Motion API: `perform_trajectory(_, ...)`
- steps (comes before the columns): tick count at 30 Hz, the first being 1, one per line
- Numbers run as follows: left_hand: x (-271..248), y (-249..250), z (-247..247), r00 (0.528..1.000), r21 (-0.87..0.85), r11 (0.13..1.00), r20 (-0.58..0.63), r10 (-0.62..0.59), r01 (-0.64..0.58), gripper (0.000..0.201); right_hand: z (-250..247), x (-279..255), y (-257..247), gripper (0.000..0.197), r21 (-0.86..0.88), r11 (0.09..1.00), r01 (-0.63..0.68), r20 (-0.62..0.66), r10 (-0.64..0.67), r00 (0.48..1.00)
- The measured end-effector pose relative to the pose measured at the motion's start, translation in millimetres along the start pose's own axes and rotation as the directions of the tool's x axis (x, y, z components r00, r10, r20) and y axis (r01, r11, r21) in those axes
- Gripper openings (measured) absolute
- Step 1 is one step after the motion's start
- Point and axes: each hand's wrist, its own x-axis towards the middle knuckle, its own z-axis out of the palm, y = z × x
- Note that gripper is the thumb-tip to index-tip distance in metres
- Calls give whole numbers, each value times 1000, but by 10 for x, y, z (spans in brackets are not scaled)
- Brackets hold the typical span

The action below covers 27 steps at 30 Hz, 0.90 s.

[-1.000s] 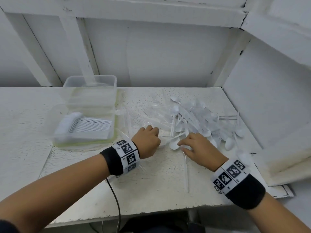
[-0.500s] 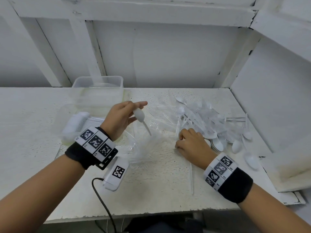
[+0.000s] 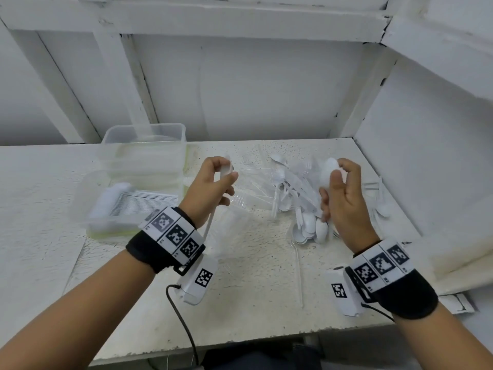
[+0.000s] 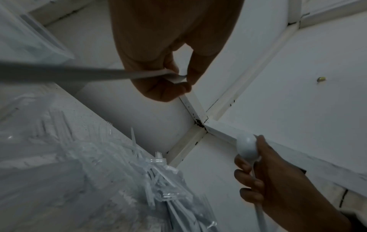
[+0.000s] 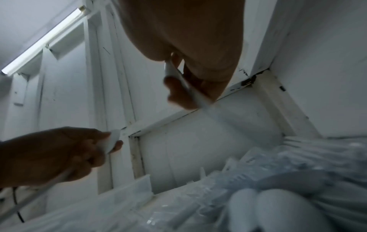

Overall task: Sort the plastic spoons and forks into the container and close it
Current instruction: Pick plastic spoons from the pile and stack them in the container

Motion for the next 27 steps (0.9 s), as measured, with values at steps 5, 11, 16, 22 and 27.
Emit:
perform_trajectory(5,-98,-92,73,998,166,986,56,-18,8,17,-197,-63,413,35,-516,856,29,196,85,977)
perform_trajectory(11,-140,-192,65,997,246,969,68,-45,27,29,-245,-230,560,36,-780,571,255,417,171,893)
perform_trajectory(16,-153,-209,65,988,401,914,107,-114,62,35,-90,-294,548,38,-839,361,408,514,273,813)
perform_trajectory(22,-154,-283,62,977,484,872,145,-155,67,28,38,-262,715,23,-818,276,504,564,221,795)
perform_trajectory(27,-241,-243,58,968,467,882,190,-166,59,23,23,-267,698,14,-689,446,572,629,-25,777)
